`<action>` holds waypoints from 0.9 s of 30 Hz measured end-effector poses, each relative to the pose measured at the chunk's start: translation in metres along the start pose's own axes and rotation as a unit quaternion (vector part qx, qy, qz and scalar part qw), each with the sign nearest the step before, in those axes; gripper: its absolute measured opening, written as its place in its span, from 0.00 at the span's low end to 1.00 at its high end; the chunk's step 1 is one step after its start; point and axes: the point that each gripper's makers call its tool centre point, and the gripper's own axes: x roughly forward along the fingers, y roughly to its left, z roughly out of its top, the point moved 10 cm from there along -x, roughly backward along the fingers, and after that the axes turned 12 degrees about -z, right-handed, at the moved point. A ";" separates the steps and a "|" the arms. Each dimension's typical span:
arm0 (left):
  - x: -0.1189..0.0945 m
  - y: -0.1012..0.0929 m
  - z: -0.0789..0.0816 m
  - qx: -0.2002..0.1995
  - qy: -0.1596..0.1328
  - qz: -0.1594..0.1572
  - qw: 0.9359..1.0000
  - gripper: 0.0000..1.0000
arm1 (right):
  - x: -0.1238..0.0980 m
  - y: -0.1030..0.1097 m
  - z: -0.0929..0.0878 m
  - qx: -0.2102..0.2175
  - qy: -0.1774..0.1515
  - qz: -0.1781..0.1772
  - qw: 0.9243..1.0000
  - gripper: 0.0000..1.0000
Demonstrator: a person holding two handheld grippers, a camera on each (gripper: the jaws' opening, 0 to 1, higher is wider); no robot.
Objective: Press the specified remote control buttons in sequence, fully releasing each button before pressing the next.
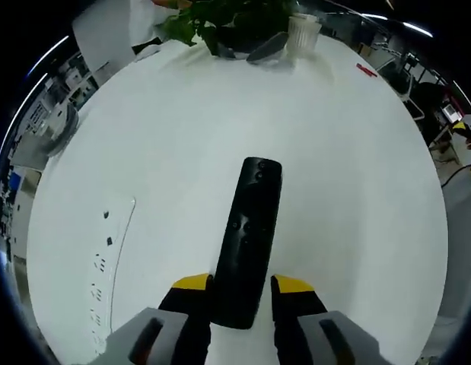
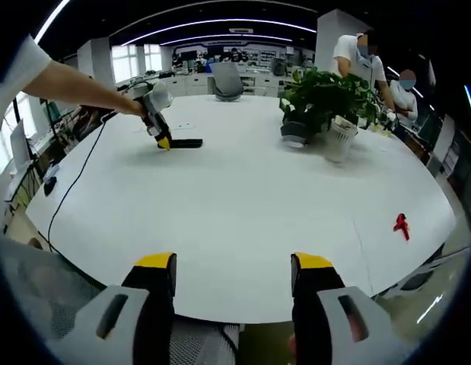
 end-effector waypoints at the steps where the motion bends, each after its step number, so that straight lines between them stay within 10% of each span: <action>1: 0.000 -0.002 0.000 0.001 0.000 -0.001 1.000 0.25 | 0.000 0.000 0.000 0.001 -0.001 0.001 1.000 0.63; 27: 0.010 -0.041 -0.003 -0.015 -0.009 0.016 1.000 0.23 | -0.003 0.002 0.005 0.005 -0.028 0.019 0.999 0.63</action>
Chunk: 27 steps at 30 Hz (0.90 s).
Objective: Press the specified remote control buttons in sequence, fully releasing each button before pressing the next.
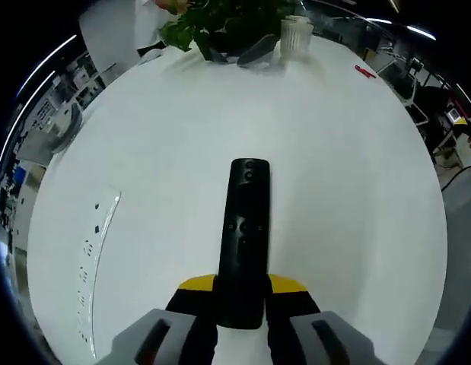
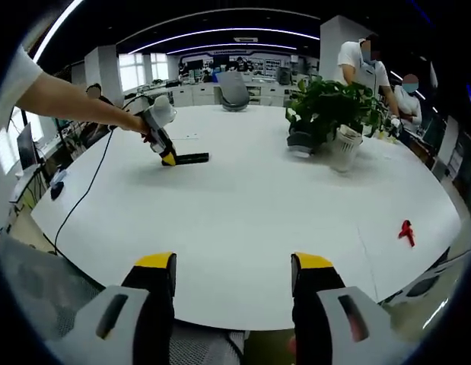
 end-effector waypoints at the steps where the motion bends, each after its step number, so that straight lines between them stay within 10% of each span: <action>1: 0.000 -0.002 0.000 0.002 0.001 0.000 1.000 0.23 | 0.000 0.000 0.000 0.001 -0.002 0.001 1.000 0.63; 27: 0.002 -0.056 -0.015 0.005 0.026 -0.013 1.000 0.22 | -0.007 0.002 0.005 0.014 -0.033 0.004 0.999 0.63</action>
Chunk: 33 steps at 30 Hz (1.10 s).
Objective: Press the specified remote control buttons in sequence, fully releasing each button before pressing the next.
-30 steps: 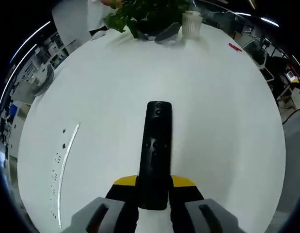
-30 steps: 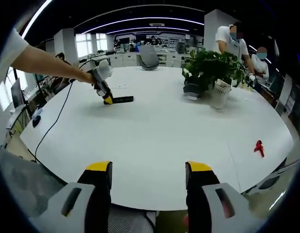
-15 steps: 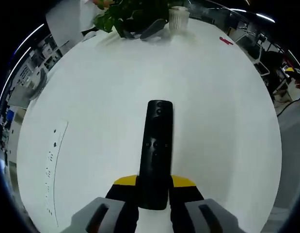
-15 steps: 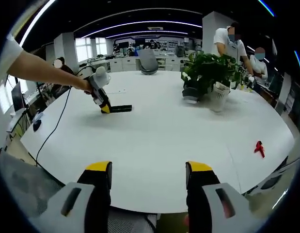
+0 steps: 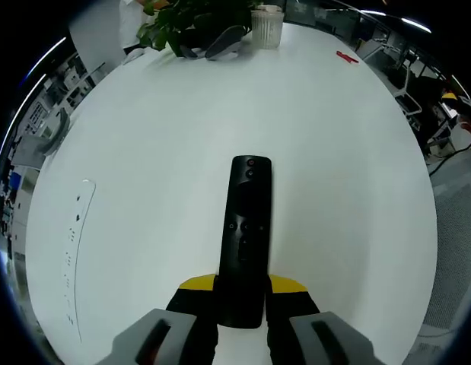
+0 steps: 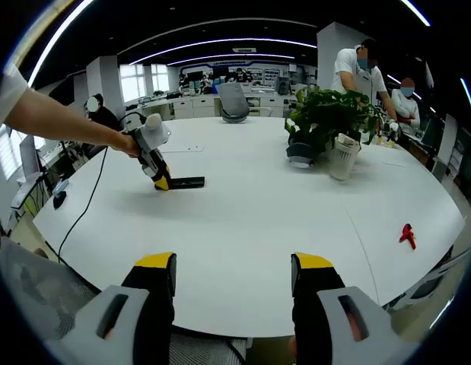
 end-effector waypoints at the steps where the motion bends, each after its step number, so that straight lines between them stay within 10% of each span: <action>1: 0.000 -0.001 0.000 0.000 0.000 0.000 1.000 0.22 | 0.000 0.000 0.000 0.000 -0.001 0.000 1.000 0.63; 33: 0.011 -0.073 -0.018 0.021 -0.004 -0.010 1.000 0.22 | -0.002 0.000 0.000 -0.006 -0.007 0.010 1.000 0.61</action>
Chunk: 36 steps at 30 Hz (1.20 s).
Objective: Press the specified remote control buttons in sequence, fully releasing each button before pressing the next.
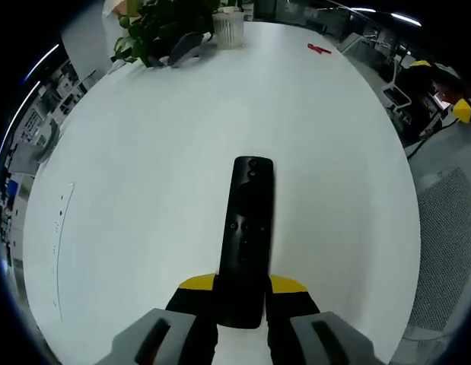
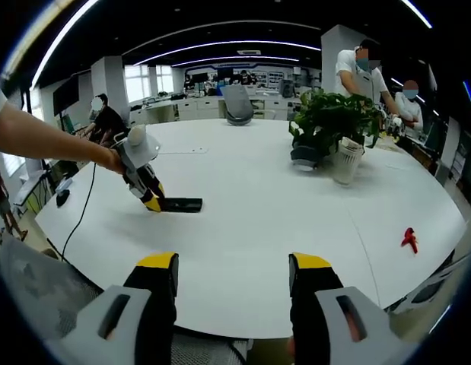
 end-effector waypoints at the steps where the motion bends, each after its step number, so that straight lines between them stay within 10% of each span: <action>1: 0.001 -0.002 0.000 0.000 0.000 0.000 1.000 0.22 | 0.000 0.000 0.000 0.001 -0.002 0.000 1.000 0.61; 36: 0.012 -0.087 -0.017 0.021 0.002 -0.008 1.000 0.22 | -0.006 0.003 0.002 -0.005 -0.020 0.006 1.000 0.55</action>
